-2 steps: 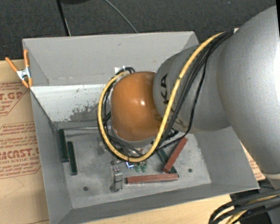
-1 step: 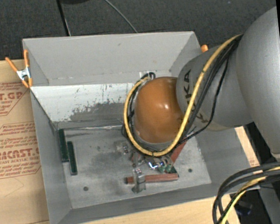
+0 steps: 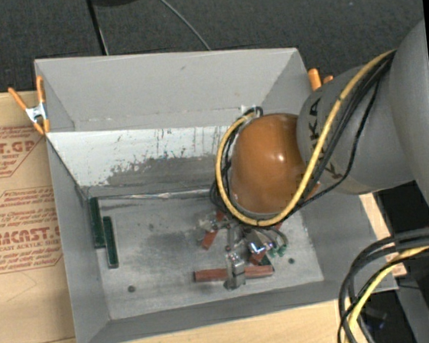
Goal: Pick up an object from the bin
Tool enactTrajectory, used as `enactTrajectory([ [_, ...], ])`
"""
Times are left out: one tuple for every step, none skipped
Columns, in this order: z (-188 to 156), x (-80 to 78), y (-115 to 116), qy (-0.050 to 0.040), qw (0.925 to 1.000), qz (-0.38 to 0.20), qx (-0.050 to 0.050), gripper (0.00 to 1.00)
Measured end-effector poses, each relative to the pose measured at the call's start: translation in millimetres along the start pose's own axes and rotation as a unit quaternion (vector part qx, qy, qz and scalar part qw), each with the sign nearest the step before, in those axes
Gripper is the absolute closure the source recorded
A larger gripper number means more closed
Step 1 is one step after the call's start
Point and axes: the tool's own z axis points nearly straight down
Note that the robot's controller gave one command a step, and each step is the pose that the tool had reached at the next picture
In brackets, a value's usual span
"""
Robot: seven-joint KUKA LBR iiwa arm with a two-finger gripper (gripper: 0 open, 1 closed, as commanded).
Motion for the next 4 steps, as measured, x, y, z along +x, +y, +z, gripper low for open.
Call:
enactTrajectory([
  [50, 9.6, -32, -0.0003, 0.9903, -0.139, -0.002, 1.0],
  [50, 9.5, -32, -0.0005, 0.9903, -0.139, -0.002, 1.0],
  [50, 9.5, -32, -0.0005, 0.9903, -0.139, -0.002, 1.0],
  [-158, -24.8, -43, -0.0007, 0.9844, -0.176, -0.002, 1.0],
])
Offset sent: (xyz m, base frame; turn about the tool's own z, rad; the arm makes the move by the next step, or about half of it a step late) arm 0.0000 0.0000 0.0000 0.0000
